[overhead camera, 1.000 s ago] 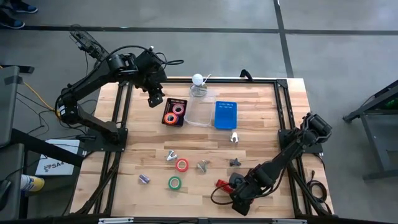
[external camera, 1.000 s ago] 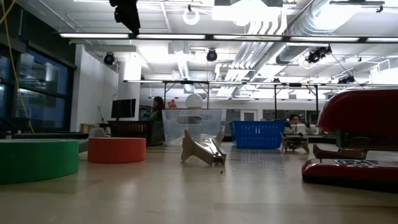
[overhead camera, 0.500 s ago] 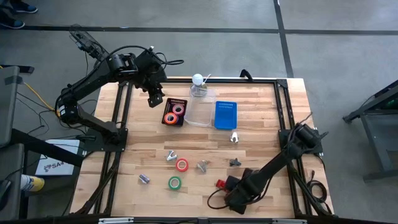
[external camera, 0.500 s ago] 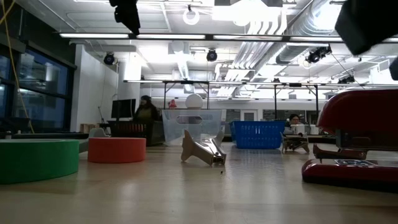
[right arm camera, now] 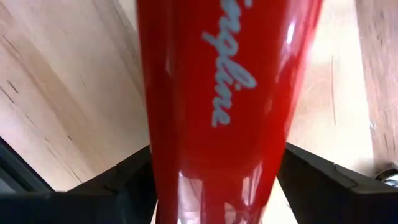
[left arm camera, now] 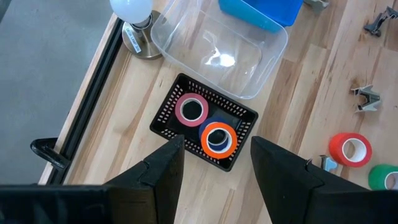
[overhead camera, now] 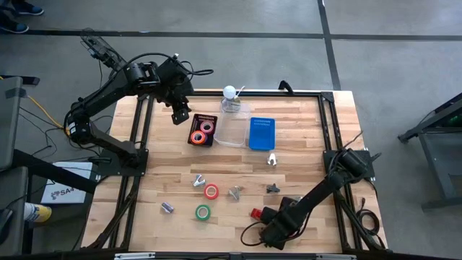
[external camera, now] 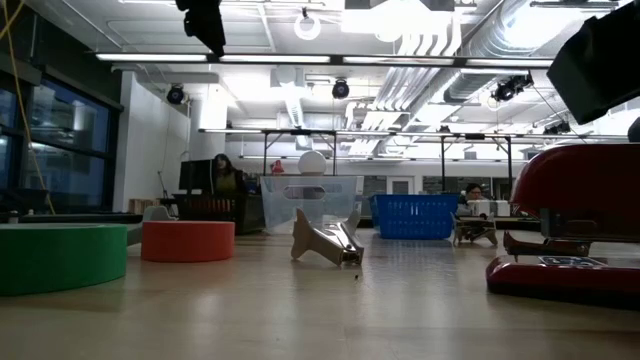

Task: Pick and place Stapler, Stapler remover, tape
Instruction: Put the red stapler into the blue basket, then put the top gray staple remover into the transparent bin

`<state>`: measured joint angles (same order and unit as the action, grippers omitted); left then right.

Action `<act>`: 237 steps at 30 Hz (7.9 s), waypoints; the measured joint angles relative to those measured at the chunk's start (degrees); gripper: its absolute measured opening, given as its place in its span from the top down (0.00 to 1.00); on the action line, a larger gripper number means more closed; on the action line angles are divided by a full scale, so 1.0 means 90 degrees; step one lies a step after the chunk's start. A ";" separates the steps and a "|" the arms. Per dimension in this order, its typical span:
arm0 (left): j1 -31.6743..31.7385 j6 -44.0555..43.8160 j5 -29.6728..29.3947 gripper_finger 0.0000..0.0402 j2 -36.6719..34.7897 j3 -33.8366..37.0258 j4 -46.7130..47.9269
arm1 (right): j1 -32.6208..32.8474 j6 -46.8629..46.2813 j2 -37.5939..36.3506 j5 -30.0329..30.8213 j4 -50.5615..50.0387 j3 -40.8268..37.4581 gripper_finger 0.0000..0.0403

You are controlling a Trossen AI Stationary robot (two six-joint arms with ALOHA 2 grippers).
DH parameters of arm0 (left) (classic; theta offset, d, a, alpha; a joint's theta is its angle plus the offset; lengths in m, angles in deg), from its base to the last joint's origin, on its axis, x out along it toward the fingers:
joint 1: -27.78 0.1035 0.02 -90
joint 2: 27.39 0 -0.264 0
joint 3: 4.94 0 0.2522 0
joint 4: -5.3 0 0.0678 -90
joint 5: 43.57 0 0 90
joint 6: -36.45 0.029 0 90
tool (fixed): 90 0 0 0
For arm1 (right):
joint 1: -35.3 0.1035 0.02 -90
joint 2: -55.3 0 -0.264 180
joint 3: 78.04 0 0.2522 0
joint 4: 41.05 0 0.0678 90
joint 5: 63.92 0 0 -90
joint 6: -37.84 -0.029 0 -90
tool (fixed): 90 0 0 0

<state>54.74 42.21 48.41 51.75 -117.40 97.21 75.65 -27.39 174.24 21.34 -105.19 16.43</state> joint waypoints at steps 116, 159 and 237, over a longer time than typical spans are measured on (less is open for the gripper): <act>0.0001 -0.0021 -0.0005 0.55 0.0002 0.0002 0.0136 | -0.5780 -0.1319 -0.1515 0.2025 0.0777 -0.1252 0.52; 0.0002 -0.0361 -0.0168 0.55 0.0002 0.0000 0.0153 | -0.5762 0.0268 -0.4409 0.2864 -0.0045 -0.1244 0.16; 0.0002 -0.0165 -0.0168 0.55 0.0002 0.0002 0.0143 | -0.3534 -0.5789 -0.0794 0.2935 -0.1038 -0.1252 0.18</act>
<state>54.75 40.73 46.90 51.77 -117.37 98.50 43.85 -79.49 167.09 47.75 -114.53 5.17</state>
